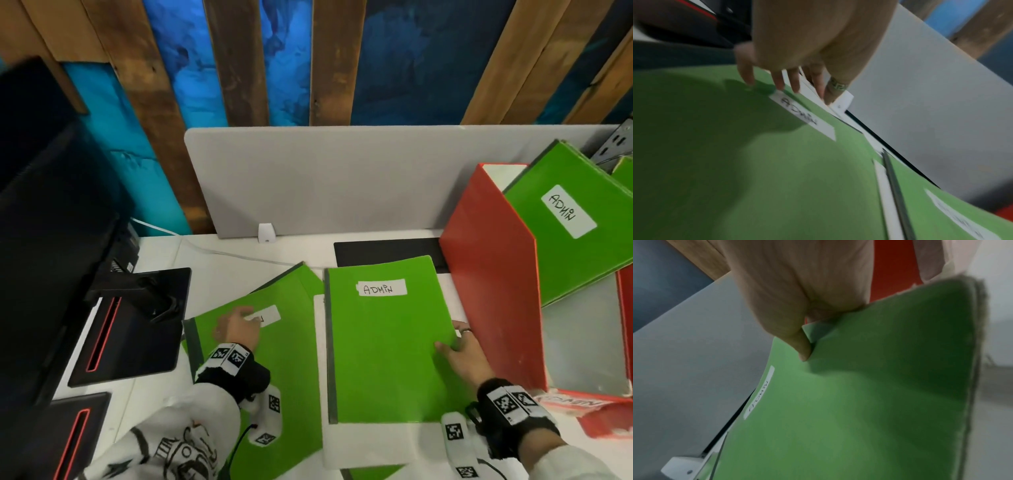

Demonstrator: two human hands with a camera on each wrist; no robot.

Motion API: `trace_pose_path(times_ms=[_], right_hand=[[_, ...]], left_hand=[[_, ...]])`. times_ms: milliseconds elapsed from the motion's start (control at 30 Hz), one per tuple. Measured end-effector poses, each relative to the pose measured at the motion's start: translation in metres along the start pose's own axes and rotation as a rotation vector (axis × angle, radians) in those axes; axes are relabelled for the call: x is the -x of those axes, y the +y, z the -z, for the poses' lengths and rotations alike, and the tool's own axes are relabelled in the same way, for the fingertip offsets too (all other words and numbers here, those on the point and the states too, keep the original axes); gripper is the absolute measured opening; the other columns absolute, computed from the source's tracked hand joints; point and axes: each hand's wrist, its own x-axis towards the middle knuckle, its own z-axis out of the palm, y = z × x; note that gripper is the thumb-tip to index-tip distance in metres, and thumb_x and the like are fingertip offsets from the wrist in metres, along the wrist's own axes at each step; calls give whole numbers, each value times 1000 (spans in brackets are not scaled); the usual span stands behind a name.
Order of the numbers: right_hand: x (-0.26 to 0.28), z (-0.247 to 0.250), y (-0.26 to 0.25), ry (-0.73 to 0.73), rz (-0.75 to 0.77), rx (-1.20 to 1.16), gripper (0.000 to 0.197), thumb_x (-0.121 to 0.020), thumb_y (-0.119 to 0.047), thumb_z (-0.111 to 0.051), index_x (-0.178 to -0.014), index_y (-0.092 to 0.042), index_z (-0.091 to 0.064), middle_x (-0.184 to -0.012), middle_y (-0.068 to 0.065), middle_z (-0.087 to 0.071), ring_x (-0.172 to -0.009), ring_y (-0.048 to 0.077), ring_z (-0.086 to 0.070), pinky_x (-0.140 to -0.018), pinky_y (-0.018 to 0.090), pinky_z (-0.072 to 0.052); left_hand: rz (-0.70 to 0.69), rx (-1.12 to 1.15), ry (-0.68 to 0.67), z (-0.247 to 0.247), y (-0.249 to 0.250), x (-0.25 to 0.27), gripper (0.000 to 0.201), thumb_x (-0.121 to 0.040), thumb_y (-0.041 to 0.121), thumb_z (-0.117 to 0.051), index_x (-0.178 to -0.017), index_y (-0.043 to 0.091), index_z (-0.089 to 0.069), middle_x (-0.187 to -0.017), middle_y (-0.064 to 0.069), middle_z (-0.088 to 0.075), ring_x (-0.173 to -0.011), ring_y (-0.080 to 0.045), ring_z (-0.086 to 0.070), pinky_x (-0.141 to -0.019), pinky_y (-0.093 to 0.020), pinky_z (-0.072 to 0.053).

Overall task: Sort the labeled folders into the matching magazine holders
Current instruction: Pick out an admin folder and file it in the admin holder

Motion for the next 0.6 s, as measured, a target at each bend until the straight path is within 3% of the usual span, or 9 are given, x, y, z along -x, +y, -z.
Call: trace_pose_path(times_ms=[33,133,233,333,467,533,600], right_hand=[[-1,1,1,24,11,39,38,-85,5,-59,-113,-18,-45,-110,25,-65,-94,33,-64,-85,48,-51],[2,5,-7,111,54,189,47,-85,0,-61,-129,-9,-45,-111,21,-66,-103,34,-62,-79,29,-42],[7,8,-16,151,97,253,50,-85,-1,-61,-132,-9,-46,-112,23,-65,-107,38,-60,-86,35,-44],[3,11,-19,203,165,296,50,-85,1,-59,-133,-9,-46,-110,27,-65,-106,41,-60,-90,39,-45],[0,18,-25,253,228,336,53,-86,-3,-58,-136,-18,-45,-111,27,-64,-116,42,-50,-93,44,-44],[0,22,-33,255,278,288,50,-86,-3,-58,-134,-17,-48,-113,25,-64,-108,40,-58,-89,39,-45],[3,25,-42,229,330,201,47,-87,-1,-59,-131,-13,-51,-117,18,-65,-109,33,-60,-86,26,-44]], left_hand=[[57,-51,61,9,-5,-6,31,-81,19,-64,-112,19,-63,-119,-16,-60,-110,-33,-56,-98,-38,-44],[280,-7,114,32,-16,-9,49,-77,14,-66,-124,20,-54,-136,-18,-42,-127,-37,-38,-108,-42,-32],[337,27,110,38,-28,-1,64,-76,16,-65,-135,25,-41,-145,-16,-30,-131,-39,-29,-109,-48,-27],[320,56,171,39,-32,4,70,-75,5,-64,-137,24,-37,-145,-15,-26,-128,-39,-29,-104,-45,-30],[302,183,230,38,-22,3,73,-75,-4,-67,-138,18,-38,-141,-19,-29,-121,-40,-39,-99,-44,-36],[275,299,186,36,-16,1,71,-75,-3,-70,-138,8,-38,-140,-22,-38,-119,-40,-47,-99,-42,-39],[220,314,81,32,-14,-1,58,-80,4,-69,-132,-3,-44,-129,-25,-53,-112,-38,-55,-96,-40,-42]])
